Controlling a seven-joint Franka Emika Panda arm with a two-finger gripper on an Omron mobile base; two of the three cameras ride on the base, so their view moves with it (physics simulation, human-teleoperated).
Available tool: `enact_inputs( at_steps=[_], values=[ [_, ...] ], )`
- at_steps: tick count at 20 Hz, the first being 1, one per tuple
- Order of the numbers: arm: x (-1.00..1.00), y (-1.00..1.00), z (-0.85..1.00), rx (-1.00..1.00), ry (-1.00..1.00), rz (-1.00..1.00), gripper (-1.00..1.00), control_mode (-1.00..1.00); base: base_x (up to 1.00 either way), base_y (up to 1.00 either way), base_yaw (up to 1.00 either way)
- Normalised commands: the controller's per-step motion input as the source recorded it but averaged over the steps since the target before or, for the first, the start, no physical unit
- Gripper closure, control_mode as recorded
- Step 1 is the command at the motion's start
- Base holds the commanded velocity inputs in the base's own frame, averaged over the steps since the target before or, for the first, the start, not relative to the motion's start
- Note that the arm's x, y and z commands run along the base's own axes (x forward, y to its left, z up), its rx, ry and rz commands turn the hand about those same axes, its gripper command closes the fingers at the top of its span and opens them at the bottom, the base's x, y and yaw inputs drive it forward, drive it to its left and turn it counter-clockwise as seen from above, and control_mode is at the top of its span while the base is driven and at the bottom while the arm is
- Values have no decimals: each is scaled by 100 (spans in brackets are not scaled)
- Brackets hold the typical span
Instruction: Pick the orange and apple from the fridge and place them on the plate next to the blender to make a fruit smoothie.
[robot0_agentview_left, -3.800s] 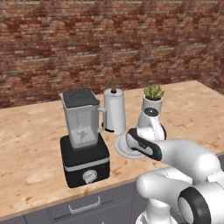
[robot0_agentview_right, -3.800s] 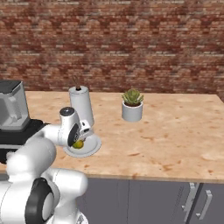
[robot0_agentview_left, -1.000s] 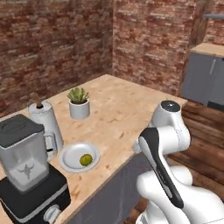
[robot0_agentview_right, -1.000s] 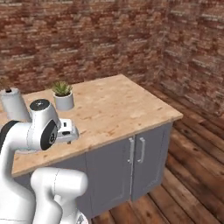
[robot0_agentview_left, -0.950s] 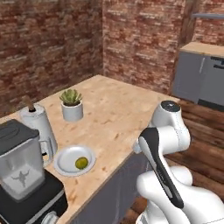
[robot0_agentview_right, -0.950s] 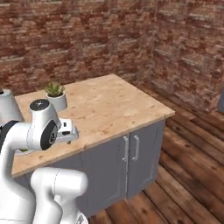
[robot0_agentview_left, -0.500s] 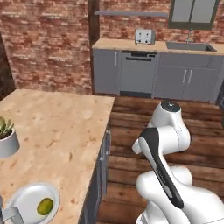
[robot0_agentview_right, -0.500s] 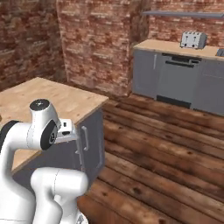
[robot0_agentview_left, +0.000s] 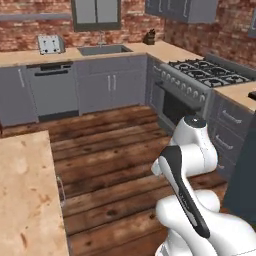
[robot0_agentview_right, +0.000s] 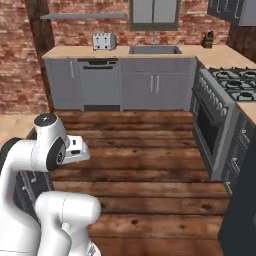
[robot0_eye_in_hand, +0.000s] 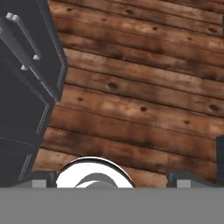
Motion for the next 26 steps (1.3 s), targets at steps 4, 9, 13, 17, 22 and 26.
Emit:
enact_inputs(
  at_steps=[4,9,13,17,22,26],
  values=[
    [0,0,0,0,0,0,-100,100,3,-6,-77],
    [0,0,0,0,0,0,-100,100,28,-26,-69],
    [0,0,0,0,0,0,-100,100,29,-22,-71],
    [0,0,0,0,0,0,-100,100,43,-3,-69],
    [0,0,0,0,0,0,-100,100,64,1,-55],
    [0,0,0,0,0,0,-100,100,55,7,-59]
  ],
)
